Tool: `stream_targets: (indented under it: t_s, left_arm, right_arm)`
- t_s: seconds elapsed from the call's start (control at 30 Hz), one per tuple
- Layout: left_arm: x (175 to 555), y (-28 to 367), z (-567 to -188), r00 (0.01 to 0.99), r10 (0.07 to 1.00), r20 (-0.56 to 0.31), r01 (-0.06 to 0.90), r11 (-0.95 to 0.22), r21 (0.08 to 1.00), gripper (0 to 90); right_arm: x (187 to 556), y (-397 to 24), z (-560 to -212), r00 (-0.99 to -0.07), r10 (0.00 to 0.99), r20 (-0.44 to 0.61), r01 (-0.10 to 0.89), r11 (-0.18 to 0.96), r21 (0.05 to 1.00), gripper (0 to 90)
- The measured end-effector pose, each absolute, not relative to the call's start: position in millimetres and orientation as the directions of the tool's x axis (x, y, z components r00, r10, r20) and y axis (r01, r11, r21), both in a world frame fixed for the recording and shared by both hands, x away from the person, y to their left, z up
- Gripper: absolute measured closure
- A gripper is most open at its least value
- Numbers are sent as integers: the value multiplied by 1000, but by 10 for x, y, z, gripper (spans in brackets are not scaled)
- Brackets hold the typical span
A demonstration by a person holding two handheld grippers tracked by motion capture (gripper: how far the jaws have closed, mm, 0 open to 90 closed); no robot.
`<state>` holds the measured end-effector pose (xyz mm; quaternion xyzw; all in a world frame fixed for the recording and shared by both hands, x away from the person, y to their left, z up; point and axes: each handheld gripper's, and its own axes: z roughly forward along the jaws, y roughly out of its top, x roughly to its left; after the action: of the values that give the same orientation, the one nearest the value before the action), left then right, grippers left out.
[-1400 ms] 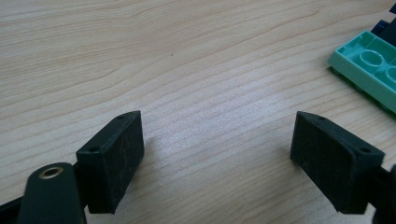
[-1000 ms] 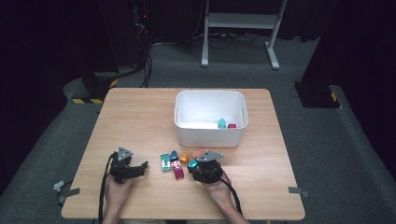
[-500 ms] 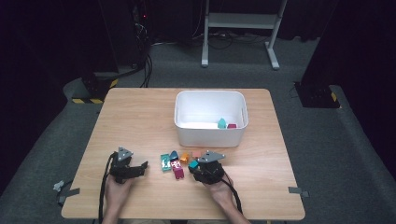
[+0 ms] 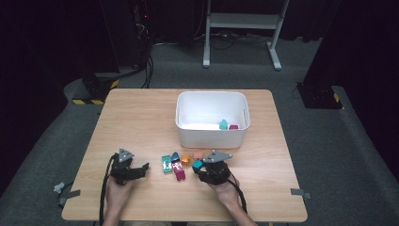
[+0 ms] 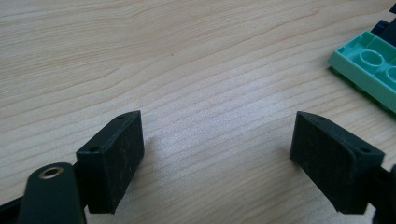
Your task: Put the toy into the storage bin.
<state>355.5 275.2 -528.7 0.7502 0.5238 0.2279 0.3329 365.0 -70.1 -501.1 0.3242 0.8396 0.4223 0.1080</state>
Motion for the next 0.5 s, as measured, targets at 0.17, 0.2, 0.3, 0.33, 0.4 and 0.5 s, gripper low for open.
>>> stream_targets:
  t_s: [0.17, 0.2, 0.3, 0.33, 0.4, 0.5]
  left_arm:
    - [3555, 2752, -5287, 348, 938, -6, 634, -230, 738, 175]
    - [3555, 2752, -5287, 347, 938, -6, 634, -230, 738, 175]
    - [3554, 2752, -5287, 347, 938, -7, 634, -230, 738, 175]
    - [3554, 2751, -5287, 347, 938, -7, 634, -229, 738, 175]
    - [3554, 2752, -5287, 347, 938, -7, 634, -230, 738, 174]
    - [3554, 2751, -5287, 347, 938, -7, 634, -229, 739, 175]
  right_arm:
    - [3657, -772, -4945, -771, 630, 100, 453, 430, 781, 586]
    - [3659, -789, -4927, -770, 630, 100, 454, 432, 779, 586]
    - [3663, -818, -4891, -770, 631, 94, 448, 431, 783, 586]
    - [3672, -842, -4872, -769, 631, 97, 448, 425, 787, 586]
    - [3676, -850, -4864, -767, 632, 107, 454, 418, 787, 585]
    - [3680, -886, -4843, -768, 629, 118, 458, 412, 788, 585]
